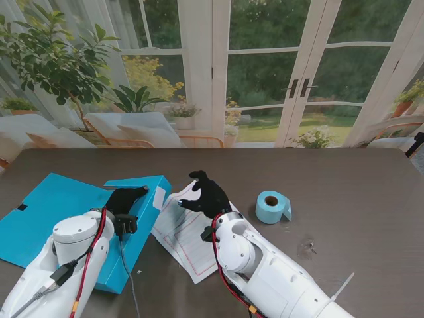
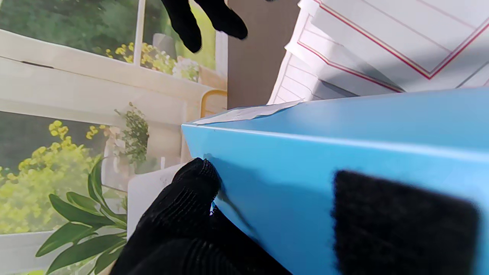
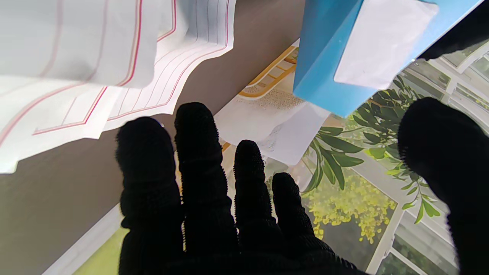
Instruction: Peel a label from the label roll, stick it on the side of the file box and file the documents
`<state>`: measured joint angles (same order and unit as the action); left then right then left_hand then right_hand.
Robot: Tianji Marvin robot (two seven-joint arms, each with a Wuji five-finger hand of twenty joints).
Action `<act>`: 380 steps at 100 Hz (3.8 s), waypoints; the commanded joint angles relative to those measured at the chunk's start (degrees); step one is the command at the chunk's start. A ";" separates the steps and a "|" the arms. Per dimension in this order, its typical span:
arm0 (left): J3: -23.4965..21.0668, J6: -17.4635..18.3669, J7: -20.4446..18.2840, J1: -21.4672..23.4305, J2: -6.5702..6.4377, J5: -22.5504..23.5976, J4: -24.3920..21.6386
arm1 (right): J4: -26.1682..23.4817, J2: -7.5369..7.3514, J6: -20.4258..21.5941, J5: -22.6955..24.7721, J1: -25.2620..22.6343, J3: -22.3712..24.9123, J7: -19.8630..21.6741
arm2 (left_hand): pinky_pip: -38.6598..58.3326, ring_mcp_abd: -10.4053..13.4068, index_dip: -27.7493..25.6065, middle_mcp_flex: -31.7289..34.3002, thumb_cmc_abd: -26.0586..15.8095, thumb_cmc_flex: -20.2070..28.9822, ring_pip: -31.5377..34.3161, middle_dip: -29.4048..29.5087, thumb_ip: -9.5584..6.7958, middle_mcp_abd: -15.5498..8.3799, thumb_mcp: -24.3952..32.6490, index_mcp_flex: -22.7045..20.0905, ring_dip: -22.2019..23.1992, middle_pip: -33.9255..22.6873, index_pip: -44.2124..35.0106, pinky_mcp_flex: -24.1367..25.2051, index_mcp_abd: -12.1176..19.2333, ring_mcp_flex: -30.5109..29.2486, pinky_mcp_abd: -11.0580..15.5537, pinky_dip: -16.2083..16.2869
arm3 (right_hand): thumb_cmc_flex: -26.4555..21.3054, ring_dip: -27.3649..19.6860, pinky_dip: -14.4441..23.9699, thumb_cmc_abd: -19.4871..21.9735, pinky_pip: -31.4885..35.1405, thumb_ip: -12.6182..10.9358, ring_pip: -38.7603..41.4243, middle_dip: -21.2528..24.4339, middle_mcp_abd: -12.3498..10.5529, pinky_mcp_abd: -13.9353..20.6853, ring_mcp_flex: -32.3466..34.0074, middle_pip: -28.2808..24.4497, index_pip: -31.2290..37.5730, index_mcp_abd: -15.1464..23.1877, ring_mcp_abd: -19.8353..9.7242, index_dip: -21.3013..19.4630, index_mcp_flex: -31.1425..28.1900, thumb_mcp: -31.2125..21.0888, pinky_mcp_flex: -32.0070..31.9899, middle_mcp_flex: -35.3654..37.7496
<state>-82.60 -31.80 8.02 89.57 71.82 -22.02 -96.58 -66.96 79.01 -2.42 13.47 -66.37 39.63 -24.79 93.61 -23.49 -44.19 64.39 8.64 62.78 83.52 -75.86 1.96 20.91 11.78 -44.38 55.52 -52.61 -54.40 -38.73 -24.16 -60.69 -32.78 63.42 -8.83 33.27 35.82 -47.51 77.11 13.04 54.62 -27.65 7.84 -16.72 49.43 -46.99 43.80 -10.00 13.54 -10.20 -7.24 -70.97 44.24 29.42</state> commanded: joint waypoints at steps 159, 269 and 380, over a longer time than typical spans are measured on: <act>1.88 -2.59 2.21 -5.18 1.56 10.02 13.39 | -2.20 -3.39 2.15 -0.93 -3.74 5.17 4.69 | -35.03 -9.74 16.62 -15.27 0.11 6.46 -50.04 34.43 -1.68 6.48 -2.51 1.34 -14.16 38.72 31.11 33.75 -0.13 27.17 4.78 -20.01 | -0.75 0.02 0.84 3.28 -0.96 -1.01 -0.62 0.20 -0.98 1.98 -0.43 0.18 0.04 0.64 -0.31 -1.73 -1.79 1.19 -24.45 1.28; 1.57 2.34 8.27 -3.65 1.37 19.25 8.11 | -2.34 -4.15 2.88 0.45 -3.81 6.40 4.94 | -77.53 -5.87 25.37 -28.78 -2.55 -1.14 -77.25 53.05 -3.00 6.60 -3.04 4.52 -30.07 46.76 46.37 33.05 -1.82 39.41 8.41 -17.11 | -0.50 -0.10 0.92 5.15 -1.05 -1.19 -0.98 0.20 -0.69 2.01 -0.92 0.30 0.20 1.38 -0.10 -2.09 -4.10 2.00 -24.69 1.57; 5.24 38.31 -2.70 2.51 -4.97 33.46 3.97 | -24.93 -13.30 3.75 20.03 -24.87 20.80 13.69 | -85.38 5.29 29.69 -35.85 2.40 -3.19 -80.53 59.92 -2.81 -5.36 -6.53 10.78 -36.81 49.70 49.58 40.61 10.74 47.47 17.65 -25.70 | 0.25 -11.72 -11.23 1.83 -22.10 -0.95 -30.10 4.10 -2.27 3.47 -12.14 6.44 -1.96 8.04 -2.88 -4.80 -14.79 2.61 -31.63 -3.40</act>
<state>-77.56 6.05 6.42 91.29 66.87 11.44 -93.10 -91.80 65.84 1.18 32.21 -90.13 60.66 -11.35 9.85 -20.45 -15.05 30.80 9.58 60.29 3.97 -16.84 0.48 17.85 5.87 -34.92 19.76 -3.74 -5.70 0.45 -16.00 -14.65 -18.63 38.55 -9.42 22.06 26.00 -42.72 56.38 12.96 25.47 -24.62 7.84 -15.26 39.98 -41.43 42.56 -3.36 12.13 -14.85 -24.94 -68.26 44.24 29.14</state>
